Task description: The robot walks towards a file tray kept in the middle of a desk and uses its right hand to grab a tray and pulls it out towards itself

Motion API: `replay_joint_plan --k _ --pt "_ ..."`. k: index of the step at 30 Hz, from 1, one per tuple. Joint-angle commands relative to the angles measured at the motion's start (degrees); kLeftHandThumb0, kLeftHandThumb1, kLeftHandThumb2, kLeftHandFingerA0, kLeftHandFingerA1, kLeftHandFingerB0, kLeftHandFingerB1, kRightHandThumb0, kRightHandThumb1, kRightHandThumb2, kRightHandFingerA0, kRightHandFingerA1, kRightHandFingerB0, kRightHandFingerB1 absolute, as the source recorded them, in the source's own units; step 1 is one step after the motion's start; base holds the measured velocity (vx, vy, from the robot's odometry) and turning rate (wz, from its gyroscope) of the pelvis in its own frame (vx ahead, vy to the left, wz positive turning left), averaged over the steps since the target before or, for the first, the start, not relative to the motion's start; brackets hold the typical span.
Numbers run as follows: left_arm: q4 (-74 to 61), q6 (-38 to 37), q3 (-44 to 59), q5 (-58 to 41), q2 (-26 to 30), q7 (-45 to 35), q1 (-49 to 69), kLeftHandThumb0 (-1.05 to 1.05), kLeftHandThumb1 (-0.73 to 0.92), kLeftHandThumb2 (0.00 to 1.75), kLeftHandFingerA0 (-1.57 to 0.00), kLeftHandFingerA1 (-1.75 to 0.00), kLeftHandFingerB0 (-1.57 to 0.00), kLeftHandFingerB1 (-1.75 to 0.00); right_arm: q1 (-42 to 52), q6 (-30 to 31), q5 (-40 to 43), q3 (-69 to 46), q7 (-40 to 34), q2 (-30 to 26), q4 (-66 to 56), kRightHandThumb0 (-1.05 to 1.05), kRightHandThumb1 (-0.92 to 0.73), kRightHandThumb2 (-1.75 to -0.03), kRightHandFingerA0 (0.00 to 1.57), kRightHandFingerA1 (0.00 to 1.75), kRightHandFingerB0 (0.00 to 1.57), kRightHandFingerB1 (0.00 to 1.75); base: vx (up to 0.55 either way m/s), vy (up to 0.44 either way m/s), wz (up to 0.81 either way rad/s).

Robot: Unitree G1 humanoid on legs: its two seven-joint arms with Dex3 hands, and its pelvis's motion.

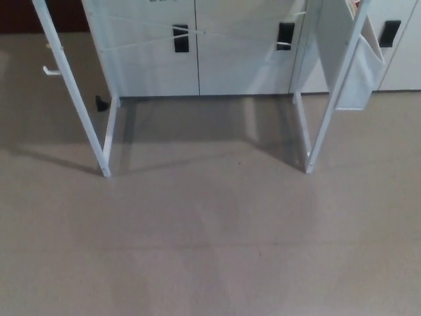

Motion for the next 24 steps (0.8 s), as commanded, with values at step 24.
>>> replay_joint_plan --k 24 --pt "-1.04 -1.28 -0.70 0.05 1.11 1.23 0.51 -0.05 0.21 0.97 -0.53 -0.76 -0.40 -0.68 -0.96 -3.96 -1.22 0.90 -0.80 -0.57 3.75 -0.27 -0.58 -0.57 0.62 0.67 0.30 0.42 0.24 -0.021 0.03"
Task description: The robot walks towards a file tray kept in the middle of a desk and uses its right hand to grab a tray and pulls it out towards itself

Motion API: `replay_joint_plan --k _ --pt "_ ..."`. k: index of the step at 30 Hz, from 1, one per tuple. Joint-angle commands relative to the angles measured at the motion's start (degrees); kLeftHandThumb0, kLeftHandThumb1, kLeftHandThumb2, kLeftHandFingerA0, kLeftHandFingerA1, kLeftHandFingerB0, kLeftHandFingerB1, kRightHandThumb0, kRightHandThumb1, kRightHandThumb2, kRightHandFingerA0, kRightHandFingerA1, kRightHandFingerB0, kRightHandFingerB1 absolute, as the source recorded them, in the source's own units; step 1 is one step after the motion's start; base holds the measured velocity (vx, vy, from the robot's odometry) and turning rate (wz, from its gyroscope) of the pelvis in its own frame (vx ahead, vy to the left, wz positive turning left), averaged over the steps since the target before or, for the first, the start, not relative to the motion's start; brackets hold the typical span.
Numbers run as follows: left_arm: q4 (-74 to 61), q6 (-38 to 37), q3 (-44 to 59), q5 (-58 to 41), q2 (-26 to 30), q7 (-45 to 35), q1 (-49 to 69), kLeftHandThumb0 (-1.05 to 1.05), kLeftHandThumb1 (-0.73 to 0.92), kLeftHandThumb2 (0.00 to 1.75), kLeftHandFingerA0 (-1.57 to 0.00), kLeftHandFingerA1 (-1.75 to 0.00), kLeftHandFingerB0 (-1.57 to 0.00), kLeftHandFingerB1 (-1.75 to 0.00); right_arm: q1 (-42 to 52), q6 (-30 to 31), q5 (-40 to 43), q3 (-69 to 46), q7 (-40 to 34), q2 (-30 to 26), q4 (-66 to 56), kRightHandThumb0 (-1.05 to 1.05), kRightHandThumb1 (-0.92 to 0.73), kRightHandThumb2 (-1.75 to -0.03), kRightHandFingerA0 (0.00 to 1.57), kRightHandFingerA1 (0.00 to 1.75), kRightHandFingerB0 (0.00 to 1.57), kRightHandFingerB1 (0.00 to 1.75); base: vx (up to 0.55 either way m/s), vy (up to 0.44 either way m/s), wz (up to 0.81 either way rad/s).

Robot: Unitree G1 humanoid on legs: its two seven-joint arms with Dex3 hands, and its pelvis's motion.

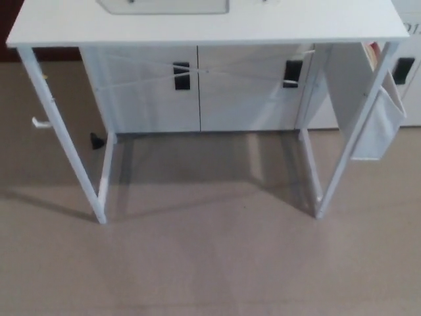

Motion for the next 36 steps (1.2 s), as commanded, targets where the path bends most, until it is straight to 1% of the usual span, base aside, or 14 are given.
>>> replay_joint_plan --k 1,3,4,10,11,13,14,19,21,25,30,31,34,36 --pt "0.14 -1.13 -0.03 -0.11 0.92 0.06 -0.06 -0.05 0.23 0.97 -0.53 -0.76 -0.39 -0.67 0.31 -1.78 -0.10 -0.01 -0.20 -0.63 0.02 -0.28 -0.57 -0.56 0.64 0.70 0.30 0.43 0.18 -0.328 0.19" --pt "0.10 -1.25 -0.06 -0.13 0.88 -0.04 -0.02 -0.05 0.21 0.97 -0.54 -0.77 -0.40 -0.68 0.34 -1.90 0.08 -0.02 0.25 -0.74 0.20 -0.23 -0.39 -0.88 0.58 0.74 0.21 0.54 0.24 -0.121 -0.03" --pt "0.20 -1.19 -0.13 -0.05 0.92 0.05 -0.10 -0.05 0.20 0.96 -0.54 -0.76 -0.40 -0.68 0.38 -1.53 -0.04 0.06 0.11 -0.80 0.02 -0.27 -0.59 -0.57 0.61 0.67 0.28 0.41 0.23 -0.075 -0.08" --pt "0.54 -1.26 -0.01 -0.14 0.94 0.29 -0.29 -0.04 0.20 0.96 -0.54 -0.77 -0.40 -0.68 0.35 -1.43 0.56 -0.13 0.42 -0.53 0.24 -0.27 -0.58 -0.56 0.62 0.67 0.29 0.41 0.21 0.054 -0.11" --pt "0.49 -1.29 0.05 -0.20 0.89 0.37 -0.25 -0.04 0.20 0.96 -0.54 -0.77 -0.40 -0.68 -0.27 -1.94 0.14 -0.08 0.15 -0.80 1.49 -0.24 -0.39 -0.88 0.60 0.74 0.21 0.54 0.27 0.175 -0.13" --pt "0.48 -1.08 0.16 -0.29 0.80 0.68 -0.34 -0.04 0.20 0.96 -0.54 -0.77 -0.41 -0.68 -0.49 -2.52 -0.45 0.21 -0.07 -1.12 2.16 -0.30 -0.58 -0.57 0.63 0.66 0.31 0.41 0.37 0.181 0.17" --pt "0.42 -1.13 0.03 -0.16 0.86 0.55 -0.38 -0.05 0.21 0.97 -0.53 -0.76 -0.39 -0.68 -0.68 -3.23 -0.29 0.12 0.29 -1.19 2.68 -0.25 -0.39 -0.88 0.59 0.74 0.22 0.54 0.34 0.287 -0.57" --pt "0.18 -2.77 0.12 -0.08 0.72 1.30 -0.11 -0.10 0.25 0.98 -0.43 -0.73 -0.33 -0.66 -0.72 -2.44 -0.29 0.13 -0.99 -0.73 2.20 -0.27 -0.58 -0.57 0.66 0.67 0.32 0.41 0.28 0.165 -0.02" --pt "0.87 -4.34 1.61 -0.74 0.06 4.73 -0.38 -0.21 0.21 1.06 -0.28 -1.03 -0.23 -0.83 -0.85 -2.95 -0.21 0.18 -0.37 -0.90 2.75 -0.23 -0.39 -0.88 0.60 0.74 0.21 0.54 0.25 0.059 0.12" --pt "1.35 -5.92 2.62 0.14 -0.08 9.91 -0.69 -0.25 0.28 1.10 -0.07 -1.14 -0.08 -0.92 -0.54 -3.03 -0.09 0.25 0.05 -0.86 2.65 -0.24 -0.39 -0.87 0.59 0.73 0.21 0.53 0.25 -0.031 0.11" --pt "2.45 -5.16 1.89 1.27 0.37 11.90 -1.76 -0.25 0.26 1.19 0.00 -1.03 0.00 -0.91 -1.42 -3.92 0.33 0.03 0.87 -0.95 4.28 -0.23 -0.39 -0.88 0.58 0.74 0.20 0.54 0.32 -0.131 0.30" --pt "2.11 -5.17 1.60 1.38 0.49 11.48 -1.49 -0.26 0.30 1.07 -0.16 -0.68 -0.07 -0.62 -0.92 -3.85 -0.30 0.43 0.38 -1.04 3.57 -0.24 -0.39 -0.88 0.58 0.73 0.20 0.53 0.25 -0.118 0.53" --pt "2.18 -5.04 0.61 1.90 0.69 10.58 -1.14 -0.24 0.24 1.17 -0.03 -1.03 0.00 -0.89 0.06 -2.42 -0.56 0.70 -0.49 -0.75 1.46 -0.25 -0.38 -0.87 0.61 0.75 0.21 0.54 0.24 -0.069 0.05" --pt "2.74 -4.42 0.55 1.45 0.35 10.48 -1.36 -0.16 0.27 1.05 -0.21 -0.68 -0.14 -0.62 -0.50 -2.77 -0.49 0.60 -0.60 -0.66 2.31 -0.25 -0.37 -0.87 0.62 0.76 0.21 0.54 0.23 0.020 -0.10"
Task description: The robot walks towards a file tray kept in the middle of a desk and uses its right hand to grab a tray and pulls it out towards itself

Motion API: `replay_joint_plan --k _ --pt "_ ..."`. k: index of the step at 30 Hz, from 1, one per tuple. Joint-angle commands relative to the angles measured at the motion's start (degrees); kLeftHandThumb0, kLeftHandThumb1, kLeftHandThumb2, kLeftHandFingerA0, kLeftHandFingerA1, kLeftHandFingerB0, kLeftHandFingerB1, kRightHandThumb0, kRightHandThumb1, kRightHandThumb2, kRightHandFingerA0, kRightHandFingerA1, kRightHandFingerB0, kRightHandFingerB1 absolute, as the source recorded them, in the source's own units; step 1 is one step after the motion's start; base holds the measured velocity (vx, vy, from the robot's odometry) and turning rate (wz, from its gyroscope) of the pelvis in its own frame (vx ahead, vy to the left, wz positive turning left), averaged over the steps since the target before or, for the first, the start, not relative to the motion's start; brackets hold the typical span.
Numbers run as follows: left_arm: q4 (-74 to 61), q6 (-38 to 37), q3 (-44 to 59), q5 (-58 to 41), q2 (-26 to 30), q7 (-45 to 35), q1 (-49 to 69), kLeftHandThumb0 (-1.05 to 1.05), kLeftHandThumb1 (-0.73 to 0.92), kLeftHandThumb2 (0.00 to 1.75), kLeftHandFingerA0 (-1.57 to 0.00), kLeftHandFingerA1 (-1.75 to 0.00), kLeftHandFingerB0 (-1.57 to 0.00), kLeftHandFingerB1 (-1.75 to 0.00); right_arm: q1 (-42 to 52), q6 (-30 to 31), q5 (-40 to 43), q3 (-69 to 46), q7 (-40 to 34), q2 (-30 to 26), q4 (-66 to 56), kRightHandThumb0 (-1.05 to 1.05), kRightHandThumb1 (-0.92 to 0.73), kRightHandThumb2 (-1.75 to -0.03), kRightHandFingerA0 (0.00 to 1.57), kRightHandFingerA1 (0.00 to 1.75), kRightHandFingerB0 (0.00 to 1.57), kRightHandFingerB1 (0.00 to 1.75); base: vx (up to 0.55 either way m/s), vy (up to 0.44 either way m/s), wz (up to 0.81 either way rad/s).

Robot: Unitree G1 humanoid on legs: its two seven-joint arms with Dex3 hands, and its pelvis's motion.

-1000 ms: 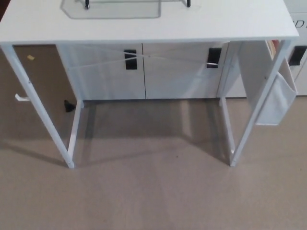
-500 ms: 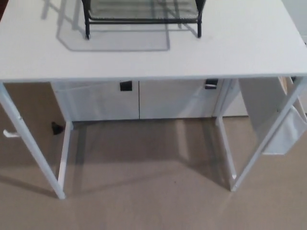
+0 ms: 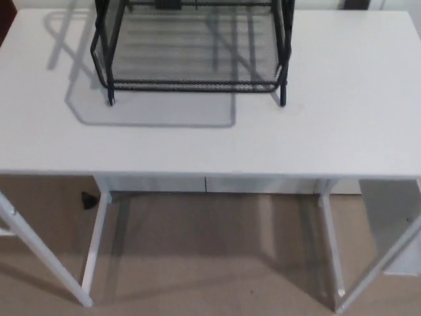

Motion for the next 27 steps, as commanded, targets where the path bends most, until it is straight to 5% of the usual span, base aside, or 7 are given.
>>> replay_joint_plan --k 1,6,7,11,14,15,27 --pt "0.26 -0.60 -0.93 0.84 0.65 1.26 0.29 -0.16 0.25 1.03 -0.24 -0.69 -0.16 -0.62 1.13 -0.50 -0.38 0.25 -0.93 0.05 -0.61 -0.26 -0.37 -0.86 0.63 0.76 0.21 0.54 0.17 0.068 -0.13" --pt "-0.08 -0.65 -3.27 1.43 0.86 -1.11 0.98 -0.14 0.24 1.00 -0.33 -0.72 -0.22 -0.63 0.01 -1.17 0.00 -0.24 -0.95 0.02 1.90 -0.29 -0.54 -0.55 0.64 0.70 0.32 0.43 0.25 0.153 -0.22" --pt "0.49 -0.15 -3.95 1.61 1.51 -3.41 0.82 -0.26 0.25 0.96 -0.32 -0.96 -0.21 -0.71 0.00 -1.25 -0.04 -0.27 -0.92 -0.02 2.12 -0.24 -0.37 -0.87 0.62 0.76 0.22 0.55 0.23 0.190 -0.30" --pt "1.45 1.34 -6.16 2.13 2.78 -7.97 0.23 -0.25 0.32 0.79 -0.61 -0.83 -0.37 -0.64 0.25 -1.39 0.03 -0.35 -0.68 0.04 1.69 -0.30 -0.54 -0.55 0.65 0.74 0.32 0.43 0.20 0.149 -0.11" --pt "1.60 1.57 -7.61 2.28 3.20 -9.50 0.22 -0.23 0.31 0.73 -0.61 -0.78 -0.41 -0.62 0.93 -1.56 -0.26 -0.12 -0.51 -0.07 1.06 -0.25 -0.37 -0.87 0.63 0.76 0.22 0.54 0.15 0.081 0.06" --pt "1.58 1.52 -8.17 2.49 3.38 -10.15 -0.11 -0.20 0.23 0.87 -0.56 -0.76 -0.39 -0.66 0.56 -2.05 -1.10 0.28 -1.12 -0.31 1.28 -0.31 -0.56 -0.56 0.64 0.69 0.32 0.43 0.09 0.041 0.09" --pt "1.74 2.51 -13.16 4.44 4.84 -16.31 -0.74 -0.21 0.31 0.61 -0.66 -0.68 -0.56 -0.58 -0.80 -4.07 -1.42 0.39 -1.10 -0.75 4.31 -0.32 -0.56 -0.56 0.67 0.71 0.33 0.43 0.02 -0.061 -0.01"
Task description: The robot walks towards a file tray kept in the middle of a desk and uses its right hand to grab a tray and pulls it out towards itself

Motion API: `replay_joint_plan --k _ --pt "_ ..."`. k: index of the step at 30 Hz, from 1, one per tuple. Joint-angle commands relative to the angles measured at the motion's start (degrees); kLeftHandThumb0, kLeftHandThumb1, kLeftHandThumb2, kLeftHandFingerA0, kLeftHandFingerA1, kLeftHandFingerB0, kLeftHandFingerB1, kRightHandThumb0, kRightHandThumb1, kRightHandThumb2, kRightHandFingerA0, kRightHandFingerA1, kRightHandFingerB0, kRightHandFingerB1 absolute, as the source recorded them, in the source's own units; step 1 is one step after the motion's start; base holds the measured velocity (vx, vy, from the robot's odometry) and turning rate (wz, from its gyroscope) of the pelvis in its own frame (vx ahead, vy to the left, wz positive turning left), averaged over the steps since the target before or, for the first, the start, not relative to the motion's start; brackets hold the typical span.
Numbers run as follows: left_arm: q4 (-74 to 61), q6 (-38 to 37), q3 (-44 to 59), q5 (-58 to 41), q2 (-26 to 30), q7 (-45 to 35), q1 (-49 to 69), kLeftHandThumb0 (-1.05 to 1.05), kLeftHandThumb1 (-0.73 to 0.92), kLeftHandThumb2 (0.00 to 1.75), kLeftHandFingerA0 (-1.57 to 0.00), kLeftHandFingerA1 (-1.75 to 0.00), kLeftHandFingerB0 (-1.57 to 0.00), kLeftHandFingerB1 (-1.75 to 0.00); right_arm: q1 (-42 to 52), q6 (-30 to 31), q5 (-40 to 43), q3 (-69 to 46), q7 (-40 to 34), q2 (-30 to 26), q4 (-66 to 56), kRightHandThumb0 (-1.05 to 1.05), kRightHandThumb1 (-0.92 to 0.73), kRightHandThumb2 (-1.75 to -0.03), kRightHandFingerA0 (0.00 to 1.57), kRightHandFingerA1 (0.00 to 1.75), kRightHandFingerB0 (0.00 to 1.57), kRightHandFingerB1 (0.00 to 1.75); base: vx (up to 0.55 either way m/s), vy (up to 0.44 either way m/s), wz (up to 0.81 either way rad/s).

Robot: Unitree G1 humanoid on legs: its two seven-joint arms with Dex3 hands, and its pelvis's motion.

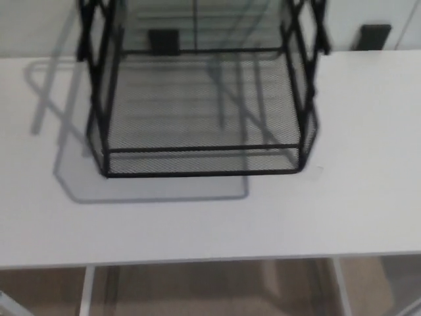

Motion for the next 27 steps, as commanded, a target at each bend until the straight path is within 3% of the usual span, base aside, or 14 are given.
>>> replay_joint_plan --k 1,10,11,13,14,27 --pt "-0.02 1.45 -2.16 2.12 1.06 -3.42 0.18 -0.21 0.31 0.60 -0.62 -0.68 -0.56 -0.60 0.43 -1.91 -0.87 0.42 -0.88 -0.85 0.19 -0.32 -0.56 -0.56 0.68 0.71 0.34 0.43 0.00 0.000 0.00" --pt "-0.35 0.87 -3.13 2.23 1.34 -3.69 0.51 -0.22 0.30 0.61 -0.64 -0.68 -0.53 -0.58 -0.56 -2.88 -0.72 0.54 -0.62 -1.12 2.72 -0.31 -0.56 -0.56 0.66 0.72 0.33 0.43 -0.03 0.037 0.04" --pt "-0.12 0.39 -3.30 2.52 1.43 -3.57 0.44 -0.26 0.30 0.60 -0.62 -0.69 -0.53 -0.60 -0.41 -2.78 -0.78 0.72 -0.71 -1.04 2.10 -0.26 -0.38 -0.87 0.64 0.77 0.23 0.54 -0.03 0.225 -0.02" --pt "-0.02 0.37 -3.10 2.25 1.44 -3.66 0.35 -0.26 0.29 0.59 -0.63 -0.70 -0.53 -0.60 0.23 -2.48 -1.20 1.22 -1.09 -1.05 0.60 -0.25 -0.40 -0.88 0.62 0.76 0.22 0.54 0.01 0.163 0.11" --pt "-0.15 0.72 -3.24 2.46 1.43 -3.11 0.19 -0.25 0.30 0.59 -0.66 -0.68 -0.54 -0.57 0.46 -2.50 -1.56 1.50 -1.46 -1.08 0.11 -0.30 -0.58 -0.57 0.65 0.69 0.33 0.43 0.00 0.000 0.00" --pt "-1.91 -0.39 -3.01 2.60 1.45 -2.14 1.23 -0.29 0.31 0.62 -0.64 -0.69 -0.51 -0.59 0.04 -3.03 -2.07 2.08 -1.64 -1.41 1.15 -0.30 -0.58 -0.56 0.66 0.70 0.34 0.44 0.02 -0.061 0.07"
